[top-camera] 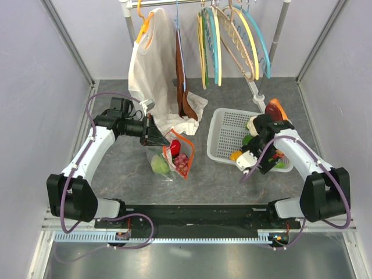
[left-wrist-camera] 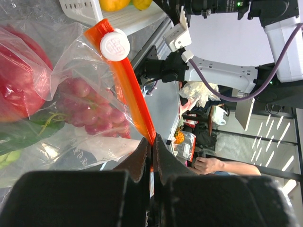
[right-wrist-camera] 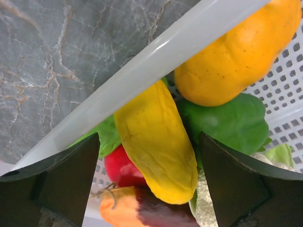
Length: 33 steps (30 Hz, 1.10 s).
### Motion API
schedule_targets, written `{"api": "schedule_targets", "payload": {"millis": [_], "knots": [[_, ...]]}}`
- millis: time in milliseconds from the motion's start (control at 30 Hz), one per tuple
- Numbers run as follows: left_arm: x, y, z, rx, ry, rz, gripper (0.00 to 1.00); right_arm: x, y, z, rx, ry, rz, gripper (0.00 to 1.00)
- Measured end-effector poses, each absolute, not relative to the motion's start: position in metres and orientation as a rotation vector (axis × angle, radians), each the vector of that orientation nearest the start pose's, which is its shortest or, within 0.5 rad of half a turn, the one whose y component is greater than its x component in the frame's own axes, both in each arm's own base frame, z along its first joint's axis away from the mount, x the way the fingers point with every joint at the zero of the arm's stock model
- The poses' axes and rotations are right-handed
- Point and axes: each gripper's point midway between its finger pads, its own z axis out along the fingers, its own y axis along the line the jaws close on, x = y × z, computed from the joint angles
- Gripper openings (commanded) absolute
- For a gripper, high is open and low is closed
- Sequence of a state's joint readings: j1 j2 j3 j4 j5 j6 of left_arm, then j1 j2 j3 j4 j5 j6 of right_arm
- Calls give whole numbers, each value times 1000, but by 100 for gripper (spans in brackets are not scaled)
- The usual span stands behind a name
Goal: Place the food in the zip-top bag and seal the zipper
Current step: Pick up the fake fruit from the bin.
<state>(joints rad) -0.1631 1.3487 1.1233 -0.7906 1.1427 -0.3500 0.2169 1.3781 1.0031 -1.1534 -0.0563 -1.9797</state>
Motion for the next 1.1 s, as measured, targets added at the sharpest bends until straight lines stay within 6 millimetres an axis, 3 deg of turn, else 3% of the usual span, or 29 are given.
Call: {"api": "schedule_targets", "payload": {"millis": [167, 300, 400, 633, 767, 900, 1033, 1100], "knots": [[221, -204, 240, 214, 2435, -1668, 2, 249, 24, 87, -2724, 1374, -54, 77], [222, -204, 239, 211, 2438, -1659, 2, 252, 27, 88, -2707, 1367, -60, 48], [222, -204, 239, 210, 2439, -1658, 2, 257, 33, 96, -2694, 1344, -53, 43], [222, -204, 239, 211, 2438, -1658, 2, 312, 62, 167, -2529, 1238, -166, 41], [222, -204, 239, 210, 2439, -1657, 2, 313, 79, 195, -2449, 1181, -130, 41], [222, -204, 239, 209, 2441, -1655, 2, 300, 112, 221, -2260, 1309, 33, 37], [223, -204, 237, 203, 2446, -1657, 2, 298, 171, 267, -1953, 1476, 276, 36], [225, -203, 236, 194, 2448, -1657, 2, 290, 198, 280, -1788, 1593, 461, 34]]}}
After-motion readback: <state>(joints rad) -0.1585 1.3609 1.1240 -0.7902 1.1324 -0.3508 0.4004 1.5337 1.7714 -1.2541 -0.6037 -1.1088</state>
